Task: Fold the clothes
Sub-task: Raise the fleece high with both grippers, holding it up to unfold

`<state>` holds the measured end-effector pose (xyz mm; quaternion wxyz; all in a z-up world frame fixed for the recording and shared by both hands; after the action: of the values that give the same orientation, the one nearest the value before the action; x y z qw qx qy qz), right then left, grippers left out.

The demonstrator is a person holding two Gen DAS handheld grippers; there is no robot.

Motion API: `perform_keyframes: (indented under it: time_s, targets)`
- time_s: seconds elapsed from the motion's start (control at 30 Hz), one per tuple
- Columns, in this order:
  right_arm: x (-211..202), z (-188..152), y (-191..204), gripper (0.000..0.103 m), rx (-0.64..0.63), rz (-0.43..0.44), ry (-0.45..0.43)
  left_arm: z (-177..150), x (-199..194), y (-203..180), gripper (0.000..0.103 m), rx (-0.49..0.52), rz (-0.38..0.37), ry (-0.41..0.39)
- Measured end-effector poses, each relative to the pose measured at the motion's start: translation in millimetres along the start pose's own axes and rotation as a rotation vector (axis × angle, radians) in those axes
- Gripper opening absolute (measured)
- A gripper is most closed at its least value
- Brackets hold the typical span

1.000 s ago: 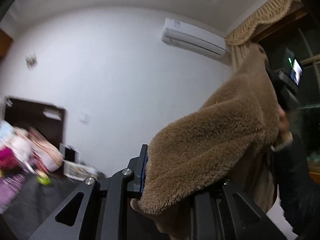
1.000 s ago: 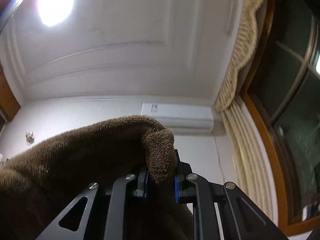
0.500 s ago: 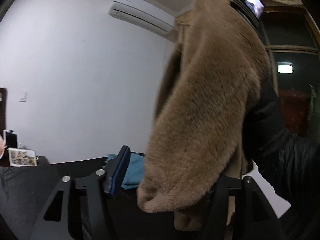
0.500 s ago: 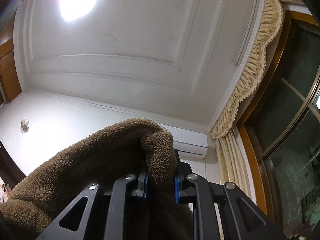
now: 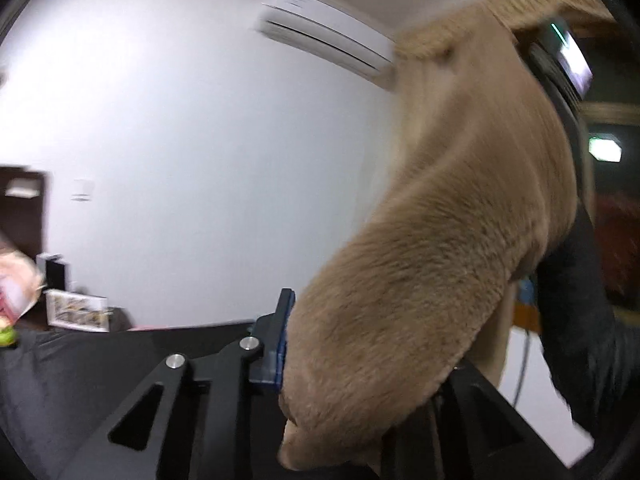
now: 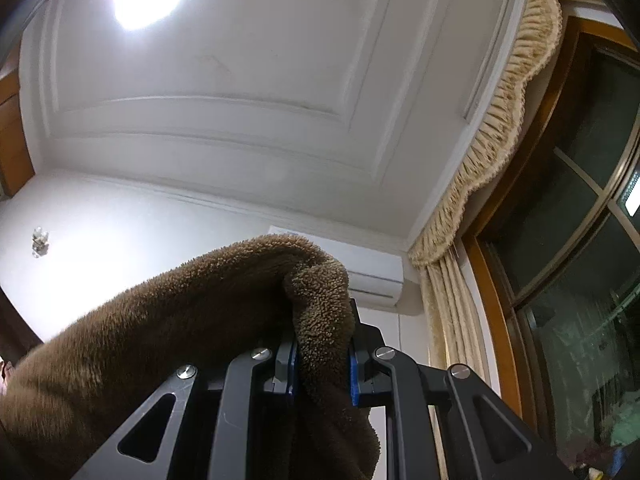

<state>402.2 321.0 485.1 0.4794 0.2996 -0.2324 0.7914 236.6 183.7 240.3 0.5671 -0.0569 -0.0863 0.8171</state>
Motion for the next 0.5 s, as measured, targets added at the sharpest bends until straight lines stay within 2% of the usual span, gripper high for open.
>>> perform_keyframes:
  time_s: [0.13, 0.23, 0.27, 0.33, 0.4, 0.5]
  targets:
    - [2, -19, -3, 0.019, 0.001, 0.003, 0.030, 46, -51, 6, 0.022, 0.003, 0.233, -0.230]
    - [2, -30, -5, 0.019, 0.021, 0.008, 0.043, 71, -87, -11, 0.022, 0.041, 0.309, -0.404]
    - [2, -35, -6, 0.019, 0.033, 0.007, 0.049, 73, -91, -18, 0.022, 0.061, 0.320, -0.432]
    - [4, -45, -10, 0.019, 0.067, 0.005, 0.071, 74, -95, -31, 0.022, 0.129, 0.338, -0.474]
    - [7, -53, -14, 0.019, 0.089, -0.004, 0.094, 70, -85, -45, 0.022, 0.184, 0.323, -0.464]
    - [14, -63, -23, 0.019, 0.111, -0.022, 0.128, 55, -55, -57, 0.022, 0.180, 0.251, -0.376]
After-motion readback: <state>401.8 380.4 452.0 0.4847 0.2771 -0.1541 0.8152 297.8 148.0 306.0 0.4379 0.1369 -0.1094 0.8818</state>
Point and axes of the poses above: each gripper's, at about its wrist camera, not at the fingertips, and x roughly the way its jaws point, y to its left, z to its top, the point moved 1 cm from there along x, roughly the way its jaws point, and after that the axes turned 1 degree about -z, right-handed, at the moved point
